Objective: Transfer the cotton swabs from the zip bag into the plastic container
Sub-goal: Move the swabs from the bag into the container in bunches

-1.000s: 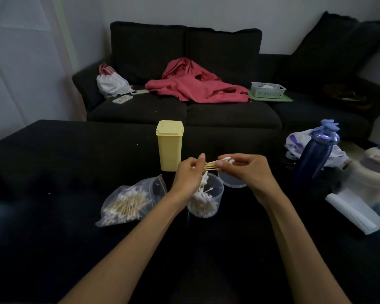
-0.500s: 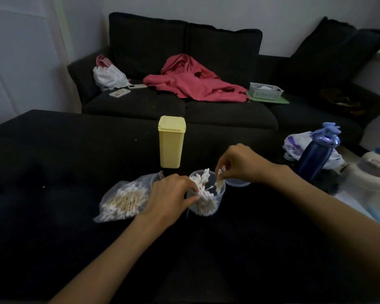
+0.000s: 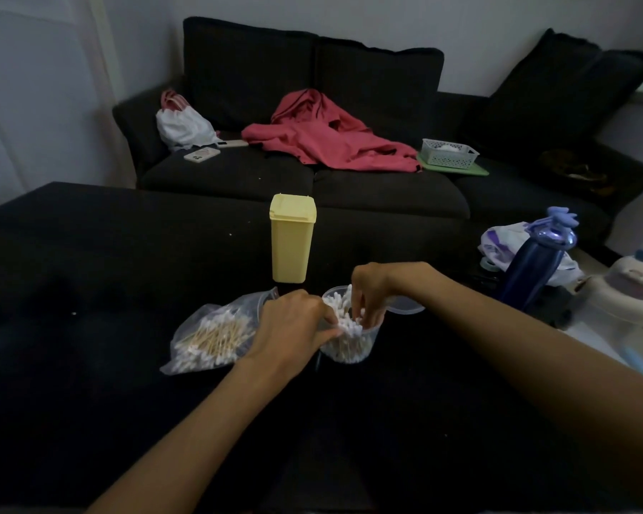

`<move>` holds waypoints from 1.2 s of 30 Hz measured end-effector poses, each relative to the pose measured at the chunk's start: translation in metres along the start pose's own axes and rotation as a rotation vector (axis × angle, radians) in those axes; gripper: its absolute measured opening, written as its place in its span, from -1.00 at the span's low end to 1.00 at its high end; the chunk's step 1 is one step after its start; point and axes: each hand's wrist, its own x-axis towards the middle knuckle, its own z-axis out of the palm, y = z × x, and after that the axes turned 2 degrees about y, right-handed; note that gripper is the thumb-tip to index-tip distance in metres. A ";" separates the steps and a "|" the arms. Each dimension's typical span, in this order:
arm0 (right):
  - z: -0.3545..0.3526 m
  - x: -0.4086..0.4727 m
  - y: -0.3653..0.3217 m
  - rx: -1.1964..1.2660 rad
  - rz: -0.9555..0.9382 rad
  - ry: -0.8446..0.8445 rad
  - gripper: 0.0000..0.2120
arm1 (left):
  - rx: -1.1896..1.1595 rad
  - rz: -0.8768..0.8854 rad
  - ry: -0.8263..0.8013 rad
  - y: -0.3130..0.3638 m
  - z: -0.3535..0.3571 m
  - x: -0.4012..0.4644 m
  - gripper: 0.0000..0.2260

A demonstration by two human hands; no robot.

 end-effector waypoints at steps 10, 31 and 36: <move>-0.016 -0.005 0.009 0.442 0.101 -0.324 -0.76 | -0.021 0.014 0.016 -0.003 0.004 -0.003 -0.78; -0.009 -0.024 0.033 0.530 -0.017 -0.199 -0.78 | -0.052 0.022 0.071 -0.002 0.008 -0.003 -0.83; 0.006 -0.018 0.036 0.547 -0.031 -0.114 -0.87 | -0.052 0.033 0.059 -0.001 0.006 -0.001 -0.84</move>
